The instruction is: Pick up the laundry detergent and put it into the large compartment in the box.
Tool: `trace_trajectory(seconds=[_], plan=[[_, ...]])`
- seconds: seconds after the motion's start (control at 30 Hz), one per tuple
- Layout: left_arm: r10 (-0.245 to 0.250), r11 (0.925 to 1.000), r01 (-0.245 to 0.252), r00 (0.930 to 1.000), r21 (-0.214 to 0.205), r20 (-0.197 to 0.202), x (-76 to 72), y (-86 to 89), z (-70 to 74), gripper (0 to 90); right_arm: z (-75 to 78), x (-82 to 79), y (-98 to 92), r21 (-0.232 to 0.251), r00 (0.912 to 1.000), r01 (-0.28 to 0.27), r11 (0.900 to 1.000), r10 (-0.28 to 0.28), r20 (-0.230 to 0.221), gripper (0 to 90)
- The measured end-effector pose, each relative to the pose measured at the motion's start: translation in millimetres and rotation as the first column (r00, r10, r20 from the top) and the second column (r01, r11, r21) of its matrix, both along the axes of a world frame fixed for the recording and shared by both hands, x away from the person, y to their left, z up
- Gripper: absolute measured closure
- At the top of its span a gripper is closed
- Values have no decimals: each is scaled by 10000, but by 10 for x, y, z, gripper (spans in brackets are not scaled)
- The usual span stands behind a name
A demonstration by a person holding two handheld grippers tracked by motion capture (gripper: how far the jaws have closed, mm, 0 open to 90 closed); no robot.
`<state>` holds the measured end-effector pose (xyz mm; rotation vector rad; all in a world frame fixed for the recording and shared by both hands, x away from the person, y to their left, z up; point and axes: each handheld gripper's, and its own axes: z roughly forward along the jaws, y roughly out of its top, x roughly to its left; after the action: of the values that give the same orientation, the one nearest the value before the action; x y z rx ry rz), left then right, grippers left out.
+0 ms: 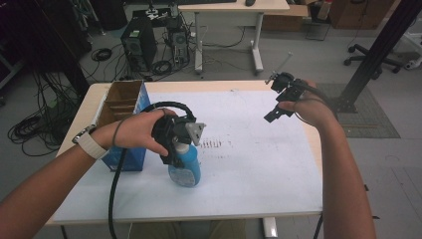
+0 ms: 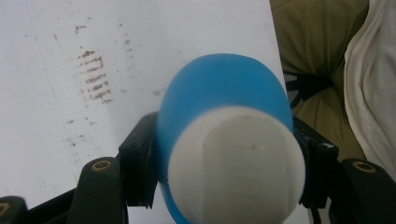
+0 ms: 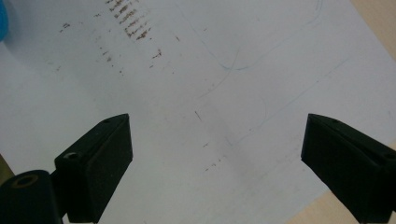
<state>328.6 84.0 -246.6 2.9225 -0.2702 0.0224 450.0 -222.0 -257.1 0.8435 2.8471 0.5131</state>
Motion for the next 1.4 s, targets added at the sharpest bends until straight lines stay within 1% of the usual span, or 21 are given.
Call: trace_trajectory(seconds=[0.03, 0.1, 0.17, 0.2, 0.23, 0.4, 0.53, 0.63, 0.77, 0.87, 1.0, 1.03, 1.07, 1.17, 1.2, 1.23, 1.3, 1.37, 1.4], plan=[[14, 10000, -14, 10000, -26, -22, -3, 1, 17, 374, 2, -2, -2, 5, 10000, -8, 10000, 8, 12, 90], [105, 9999, -105, 9999, 64, -45, -12, -7, 40, 374, 5, -4, -5, -18, 10000, -4, 10000, 4, 13, 90], [126, 9999, -126, 9999, 99, -1, -31, -19, 61, 374, 8, -6, -7, -8, 10000, -3, 10000, 3, 17, 90], [23, 10000, -24, 9999, 70, 109, -27, -31, 75, 374, 10, -7, -7, 3, 10000, -9, 10000, 9, 28, 90], [225, 9997, -225, 9997, 59, -14, -41, -29, 84, 374, 11, -8, -6, 19, 10000, -22, 10000, 22, 52, 90], [550, 9982, -550, 9985, 240, 4, -60, -51, 155, 374, 19, -18, -3, 17, 10000, -27, 10000, 27, 65, 90], [846, 9961, -842, 9963, 262, -137, -67, -49, 243, 375, 23, -23, -9, 45, 10000, -42, 10000, 41, 66, 90], [1130, 9933, -1126, 9935, 247, -152, -82, -48, 305, 375, 29, -26, -15, 62, 10000, -31, 10000, 31, 90, 90], [1454, 9887, -1451, 9894, 388, -48, -100, -57, 363, 375, 30, -28, -9, 77, 9999, -71, 9999, 71, 100, 90], [1675, 9854, -1671, 9858, 335, -88, -108, -57, 421, 375, 38, -31, -4, 124, 9999, -74, 9999, 72, 126, 91], [2061, 9780, -2053, 9783, 375, -196, -121, -55, 510, 375, 51, -42, -7, 102, 9999, -77, 9999, 76, 124, 92], [2155, 9761, -2148, 9762, 318, -221, -122, -52, 525, 375, 55, -45, -9, 129, 9999, -81, 9999, 79, 140, 92], [2249, 9738, -2239, 9741, 385, -230, -125, -53, 552, 375, 61, -48, -10, 110, 9999, -68, 9999, 66, 143, 92], [2554, 9664, -2545, 9666, 351, -236, -136, -57, 621, 375, 76, -55, -16, 128, 9998, -86, 9999, 84, 188, 92], [2610, 9650, -2602, 9651, 322, -229, -138, -59, 641, 375, 82, -58, -18, 141, 9997, -98, 9999, 95, 203, 92], [2711, 9623, -2704, 9622, 299, -240, -143, -60, 667, 375, 85, -61, -18, 141, 9997, -93, 9999, 90, 212, 92], [2979, 9544, -2971, 9541, 278, -307, -143, -58, 721, 375, 94, -70, -19, 136, 9997, -97, 9999, 94, 217, 92], [3138, 9493, -3129, 9490, 300, -323, -142, -55, 759, 375, 99, -76, -24, 165, 9997, -92, 9998, 88, 232, 92], [3325, 9430, -3317, 9424, 268, -357, -142, -51, 786, 375, 103, -78, -29, 139, 9996, -103, 9999, 99, 249, 91]])
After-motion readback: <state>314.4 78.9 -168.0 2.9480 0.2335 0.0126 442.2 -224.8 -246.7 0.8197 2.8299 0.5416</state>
